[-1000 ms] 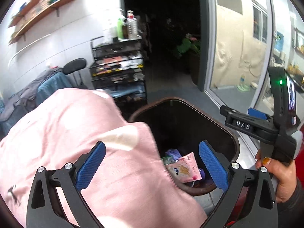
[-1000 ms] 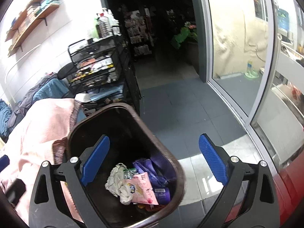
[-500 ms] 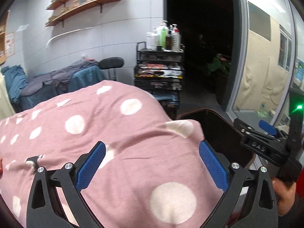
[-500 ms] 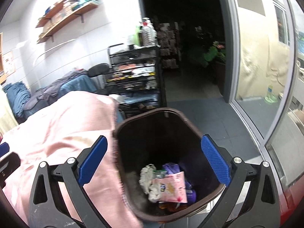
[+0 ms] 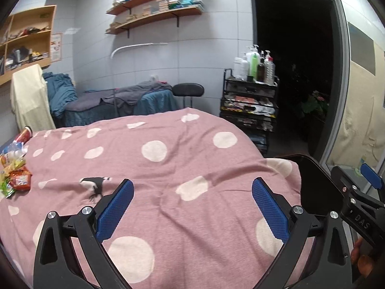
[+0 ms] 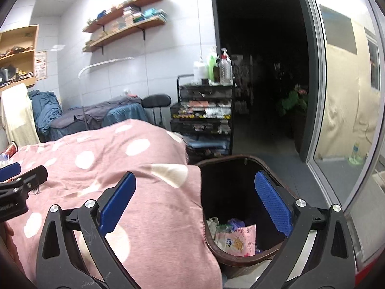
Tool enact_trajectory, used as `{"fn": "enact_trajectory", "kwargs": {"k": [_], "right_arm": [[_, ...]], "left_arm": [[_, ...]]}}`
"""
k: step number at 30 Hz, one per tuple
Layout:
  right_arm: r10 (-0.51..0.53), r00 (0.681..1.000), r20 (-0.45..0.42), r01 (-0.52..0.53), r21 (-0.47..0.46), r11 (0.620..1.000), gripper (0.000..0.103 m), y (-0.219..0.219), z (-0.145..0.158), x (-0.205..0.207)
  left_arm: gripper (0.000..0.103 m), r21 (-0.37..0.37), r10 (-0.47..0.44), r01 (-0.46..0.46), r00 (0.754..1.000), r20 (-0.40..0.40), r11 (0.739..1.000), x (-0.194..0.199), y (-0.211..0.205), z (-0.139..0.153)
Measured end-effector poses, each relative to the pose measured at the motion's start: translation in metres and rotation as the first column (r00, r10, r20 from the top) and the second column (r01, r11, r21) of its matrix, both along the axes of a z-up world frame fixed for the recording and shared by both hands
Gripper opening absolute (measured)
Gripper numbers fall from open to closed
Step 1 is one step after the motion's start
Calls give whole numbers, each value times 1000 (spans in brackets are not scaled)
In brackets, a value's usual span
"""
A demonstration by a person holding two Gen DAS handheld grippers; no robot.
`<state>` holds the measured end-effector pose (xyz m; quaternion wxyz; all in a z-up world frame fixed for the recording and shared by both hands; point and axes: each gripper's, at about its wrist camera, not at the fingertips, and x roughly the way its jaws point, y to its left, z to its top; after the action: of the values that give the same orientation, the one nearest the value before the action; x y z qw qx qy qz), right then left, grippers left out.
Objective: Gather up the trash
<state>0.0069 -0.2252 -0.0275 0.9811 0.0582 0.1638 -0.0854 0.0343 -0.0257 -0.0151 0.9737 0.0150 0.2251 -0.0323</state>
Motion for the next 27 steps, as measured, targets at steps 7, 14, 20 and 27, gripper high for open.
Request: {"fn": "enact_trajectory", "kwargs": {"k": [7, 14, 20, 27], "right_arm": [[39, 998, 45, -39, -15, 999, 97, 18, 5, -13], [62, 996, 66, -61, -14, 998, 97, 25, 9, -21], [63, 995, 71, -63, -13, 998, 97, 24, 10, -22], [61, 996, 70, -60, -5, 998, 97, 21, 9, -22]], "left_arm": [[98, -10, 52, -51, 998, 39, 999, -15, 13, 0], [98, -11, 65, -65, 996, 65, 998, -20, 16, 1], [98, -16, 67, -66, 995, 71, 998, -20, 17, 2], [98, -18, 65, -64, 995, 72, 998, -20, 18, 2]]}}
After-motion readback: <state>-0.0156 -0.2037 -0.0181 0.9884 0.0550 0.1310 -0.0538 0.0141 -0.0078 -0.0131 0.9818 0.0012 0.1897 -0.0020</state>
